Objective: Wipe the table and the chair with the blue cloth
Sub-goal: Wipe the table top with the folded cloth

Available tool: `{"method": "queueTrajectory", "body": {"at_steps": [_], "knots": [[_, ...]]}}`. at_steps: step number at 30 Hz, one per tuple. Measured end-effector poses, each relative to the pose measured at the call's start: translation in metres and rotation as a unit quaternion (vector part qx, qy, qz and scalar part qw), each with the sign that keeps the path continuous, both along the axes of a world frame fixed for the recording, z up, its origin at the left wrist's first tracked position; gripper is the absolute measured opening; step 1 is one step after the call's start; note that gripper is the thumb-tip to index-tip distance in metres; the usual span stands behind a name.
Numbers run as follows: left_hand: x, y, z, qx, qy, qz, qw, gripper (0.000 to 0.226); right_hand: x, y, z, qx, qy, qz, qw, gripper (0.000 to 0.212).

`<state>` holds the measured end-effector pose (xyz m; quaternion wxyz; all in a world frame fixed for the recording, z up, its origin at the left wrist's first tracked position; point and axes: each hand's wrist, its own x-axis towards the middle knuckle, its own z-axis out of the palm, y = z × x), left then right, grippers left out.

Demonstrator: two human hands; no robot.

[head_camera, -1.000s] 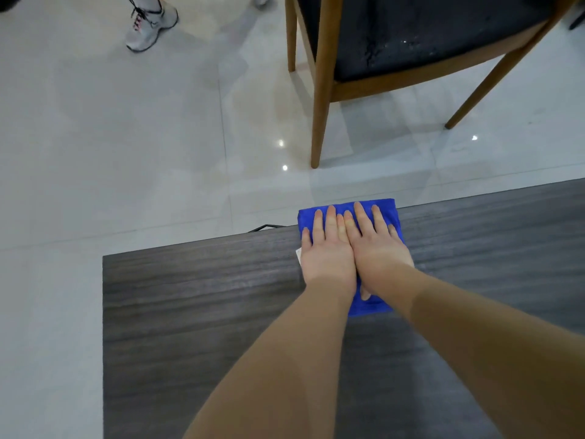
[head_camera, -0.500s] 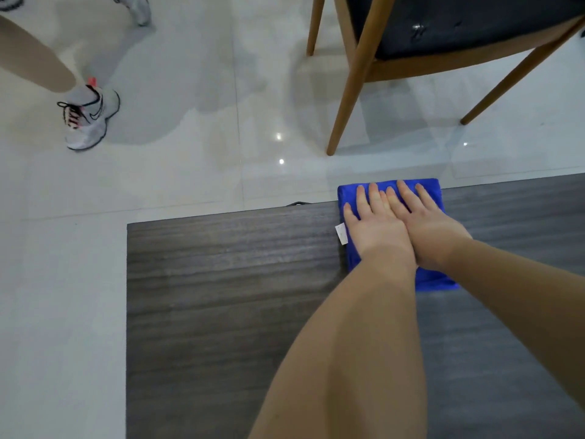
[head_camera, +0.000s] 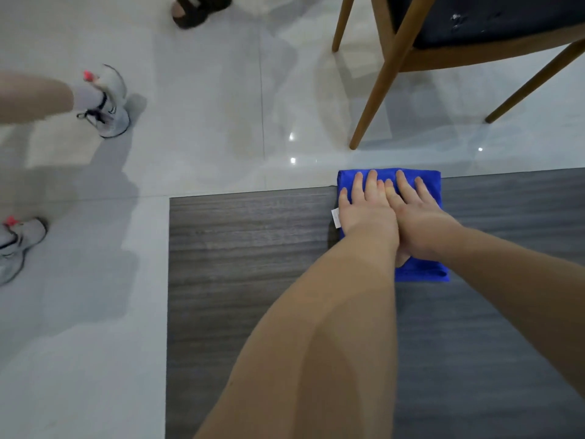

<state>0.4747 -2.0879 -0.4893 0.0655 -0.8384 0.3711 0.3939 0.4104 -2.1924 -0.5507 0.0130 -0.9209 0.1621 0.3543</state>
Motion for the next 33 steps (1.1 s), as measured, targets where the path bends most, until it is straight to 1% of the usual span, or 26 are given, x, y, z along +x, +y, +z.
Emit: {"method": "queueTrajectory", "body": {"at_steps": [2,5,8,11,17,21,33], "knots": [[0.008,0.016,-0.001,-0.005,0.000,0.009,1.000,0.128,0.011,0.022,0.011,0.008,0.002,-0.006,1.000,0.169],[0.019,0.042,-0.002,-0.015,-0.013,0.018,1.000,0.124,0.026,0.055,0.030,0.015,0.000,-0.013,1.000,0.163],[0.032,0.070,-0.003,-0.014,-0.025,0.026,0.999,0.128,0.041,0.086,0.045,0.030,0.000,-0.019,0.999,0.155],[0.048,0.102,-0.006,0.002,-0.039,0.026,0.999,0.137,0.058,0.118,0.053,0.042,-0.008,-0.009,0.999,0.152],[0.074,0.157,-0.011,0.007,-0.065,0.031,0.997,0.145,0.089,0.171,0.056,0.060,-0.004,-0.012,0.998,0.149],[0.086,0.185,-0.014,-0.002,-0.074,0.047,0.996,0.146,0.104,0.196,0.055,0.059,-0.011,-0.001,0.998,0.149],[0.122,0.263,-0.016,0.011,-0.093,0.066,0.993,0.148,0.140,0.268,0.051,0.064,-0.028,0.029,0.997,0.149]]}}
